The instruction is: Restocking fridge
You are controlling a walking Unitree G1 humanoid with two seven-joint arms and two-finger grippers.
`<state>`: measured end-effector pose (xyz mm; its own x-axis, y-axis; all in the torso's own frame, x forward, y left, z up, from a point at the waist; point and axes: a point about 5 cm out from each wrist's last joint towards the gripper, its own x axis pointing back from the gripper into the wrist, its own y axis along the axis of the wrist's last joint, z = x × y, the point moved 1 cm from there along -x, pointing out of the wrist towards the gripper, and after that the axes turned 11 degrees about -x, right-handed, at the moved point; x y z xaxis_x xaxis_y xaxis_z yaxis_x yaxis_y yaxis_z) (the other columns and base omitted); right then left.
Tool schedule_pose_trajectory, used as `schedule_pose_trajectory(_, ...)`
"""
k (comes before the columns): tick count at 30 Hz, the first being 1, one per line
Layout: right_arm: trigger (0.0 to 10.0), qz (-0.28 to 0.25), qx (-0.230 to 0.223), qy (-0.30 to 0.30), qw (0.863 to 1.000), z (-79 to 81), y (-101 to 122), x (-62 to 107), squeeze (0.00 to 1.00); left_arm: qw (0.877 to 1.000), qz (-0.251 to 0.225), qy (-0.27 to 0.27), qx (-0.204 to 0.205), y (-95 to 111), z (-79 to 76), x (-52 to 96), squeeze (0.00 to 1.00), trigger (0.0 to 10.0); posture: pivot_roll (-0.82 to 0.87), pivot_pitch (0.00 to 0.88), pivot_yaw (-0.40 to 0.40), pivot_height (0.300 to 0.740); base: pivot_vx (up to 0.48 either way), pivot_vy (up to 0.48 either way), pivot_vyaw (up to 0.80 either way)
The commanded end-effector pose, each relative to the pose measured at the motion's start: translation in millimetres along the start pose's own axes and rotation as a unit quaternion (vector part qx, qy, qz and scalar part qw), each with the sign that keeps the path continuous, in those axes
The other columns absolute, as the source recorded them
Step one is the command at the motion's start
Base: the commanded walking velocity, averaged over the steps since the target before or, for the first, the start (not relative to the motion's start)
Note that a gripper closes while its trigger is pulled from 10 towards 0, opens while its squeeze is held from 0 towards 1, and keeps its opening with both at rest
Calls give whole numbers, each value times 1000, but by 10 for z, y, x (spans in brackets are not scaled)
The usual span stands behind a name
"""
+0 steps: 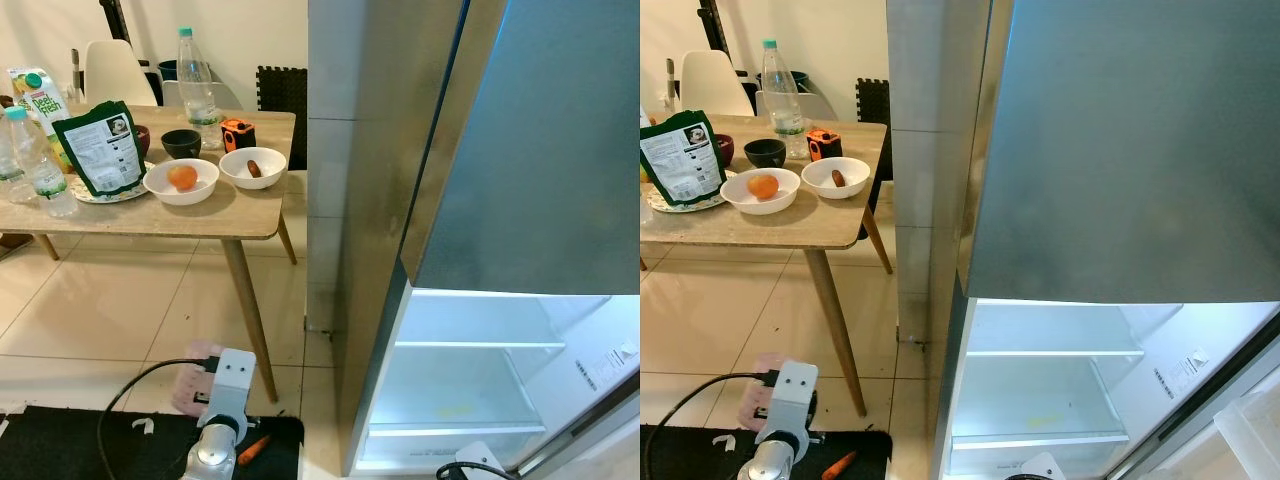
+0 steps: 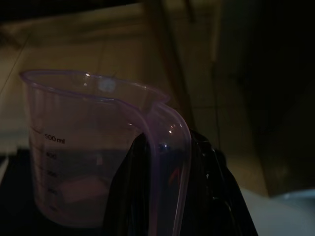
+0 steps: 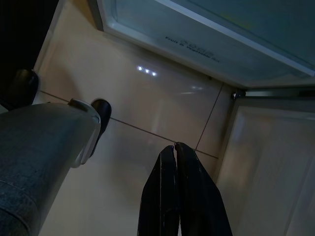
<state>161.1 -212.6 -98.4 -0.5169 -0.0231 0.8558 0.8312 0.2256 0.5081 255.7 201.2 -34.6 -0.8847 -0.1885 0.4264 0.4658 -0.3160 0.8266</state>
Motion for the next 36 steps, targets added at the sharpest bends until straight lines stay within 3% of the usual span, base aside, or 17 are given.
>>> schedule_pose_trajectory(1, 10000, 6, -2, -5, 1000, -29, -42, 12, 0, 997, 0, 18, 78, 41, 91, -37, 0, 10000, -39, 0, -41, 740, 0, 0, 0)
schedule_pose_trajectory(2, 10000, 6, -2, -5, 1000, -31, -40, 12, 0, 983, -14, -2, 184, 106, 67, -64, 0, 10000, -39, 0, -42, 740, 0, 0, 0)
schedule_pose_trajectory(4, 10000, 6, -1, -5, 1000, -35, -36, 12, 0, 967, -35, -26, 251, 181, 31, -84, 0, 10000, -39, 1, -42, 740, 0, 0, 0)
schedule_pose_trajectory(7, 10000, 5, -1, -5, 1000, -36, -35, 12, 0, 962, -43, -37, 268, 209, 13, -88, 0, 10000, -39, 1, -42, 740, 0, 0, 0)
schedule_pose_trajectory(8, 10000, 5, -1, -6, 1000, -38, -34, 12, 0, 955, -51, -53, 287, 234, -15, -91, 0, 10000, -39, 1, -42, 740, 0, 0, 0)
schedule_pose_trajectory(10, 10000, 5, -1, -6, 1000, -40, -31, 12, 0, 931, -70, -94, 346, 283, -84, -88, 0, 10000, -38, 0, -39, 740, 0, 0, 0)
schedule_pose_trajectory(12, 10000, 5, -2, -6, 1000, -39, -29, 11, 0, 899, -104, -171, 389, 341, -209, -40, 0, 10000, -38, 0, -39, 740, 0, 0, 0)
schedule_pose_trajectory(14, 10000, 5, -3, -5, 1000, -35, -29, 10, 0, 883, -124, -215, 398, 360, -279, 6, 0, 10000, -38, 0, -39, 740, 0, 0, 0)
schedule_pose_trajectory(17, 10000, 5, -3, -4, 1000, -32, -31, 10, 0, 877, -129, -234, 398, 350, -314, 35, 0, 10000, -35, 1, -38, 740, 0, 0, 0)
schedule_pose_trajectory(19, 10000, 6, -3, -2, 1000, -23, -33, 9, 0, 864, -134, -272, 403, 298, -370, 96, 0, 10000, -33, 2, -39, 740, 0, 0, 0)
schedule_pose_trajectory(21, 10000, 6, -4, -2, 1000, -19, -34, 9, 0, 870, -119, -273, 393, 248, -391, 111, 0, 10000, -31, 2, -38, 740, 0, 0, 0)
schedule_pose_trajectory(22, 10000, 6, -3, -1, 1000, -14, -35, 8, 0, 891, -82, -262, 362, 140, -420, 129, 0, 10000, -31, 1, -37, 740, 0, 0, 0)
schedule_pose_trajectory(23, 10000, 6, -3, -1, 1000, -14, -35, 8, 0, 891, -82, -262, 362, 140, -420, 129, 0, 10000, -31, 1, -37, 740, 0, 0, 0)
schedule_pose_trajectory(25, 10000, 6, -4, -1, 1000, -8, -32, 6, 0, 914, -26, -253, 317, -32, -440, 168, 0, 10000, -33, 3, -35, 740, 0, 0, 0)
schedule_pose_trajectory(29, 10000, 6, -4, 0, 1000, -3, -33, 5, 0, 923, 8, -233, 305, -195, -386, 212, 0, 10000, -32, 2, -36, 740, 0, 0, 0)
schedule_pose_trajectory(36, 10000, 9, -4, 0, 1000, -5, -46, 8, 0, 930, 60, -203, 302, -474, -266, 316, 0, 10000, -34, 4, -38, 740, 0, 0, 0)
